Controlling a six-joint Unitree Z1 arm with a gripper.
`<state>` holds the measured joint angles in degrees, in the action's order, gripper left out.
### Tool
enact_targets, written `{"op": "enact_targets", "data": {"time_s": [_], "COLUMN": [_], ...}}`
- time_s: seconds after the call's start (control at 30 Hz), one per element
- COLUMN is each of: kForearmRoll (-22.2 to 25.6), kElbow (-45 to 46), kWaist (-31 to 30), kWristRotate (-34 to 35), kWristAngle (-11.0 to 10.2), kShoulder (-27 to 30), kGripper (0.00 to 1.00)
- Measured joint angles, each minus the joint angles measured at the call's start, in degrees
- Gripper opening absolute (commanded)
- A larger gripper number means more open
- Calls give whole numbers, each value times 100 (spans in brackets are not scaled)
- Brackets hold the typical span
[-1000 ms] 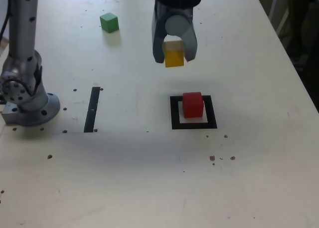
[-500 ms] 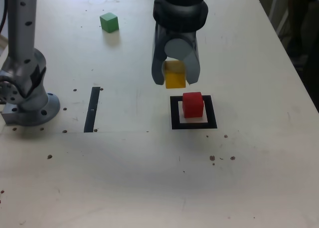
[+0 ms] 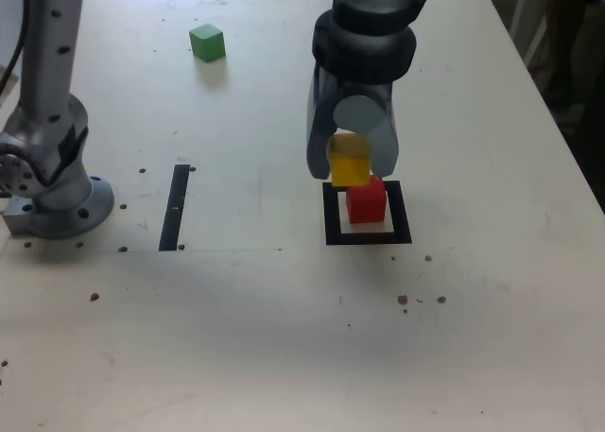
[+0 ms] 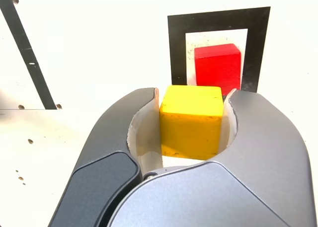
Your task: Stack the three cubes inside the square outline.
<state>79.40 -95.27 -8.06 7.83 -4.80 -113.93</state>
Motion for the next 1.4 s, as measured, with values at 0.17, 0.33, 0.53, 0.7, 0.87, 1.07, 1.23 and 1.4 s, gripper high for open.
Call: {"op": "enact_targets", "data": {"time_s": [0.17,0.33,0.53,0.7,0.87,1.07,1.23,1.4], "kForearmRoll": [-92,-215,-249,-249,-249,-306,-364,-402], "kElbow": [-55,-73,-72,-13,-6,-30,-30,-30], "kWaist": [14,138,237,250,250,262,267,267], "kWristRotate": [0,-45,-73,-82,-118,-124,-124,-124], "kWristAngle": [-16,-39,-12,-3,41,13,14,37], "kShoulder": [-178,-242,-248,-281,-301,-345,-370,-452], "kGripper": [20,20,20,21,24,25,29,38]}}
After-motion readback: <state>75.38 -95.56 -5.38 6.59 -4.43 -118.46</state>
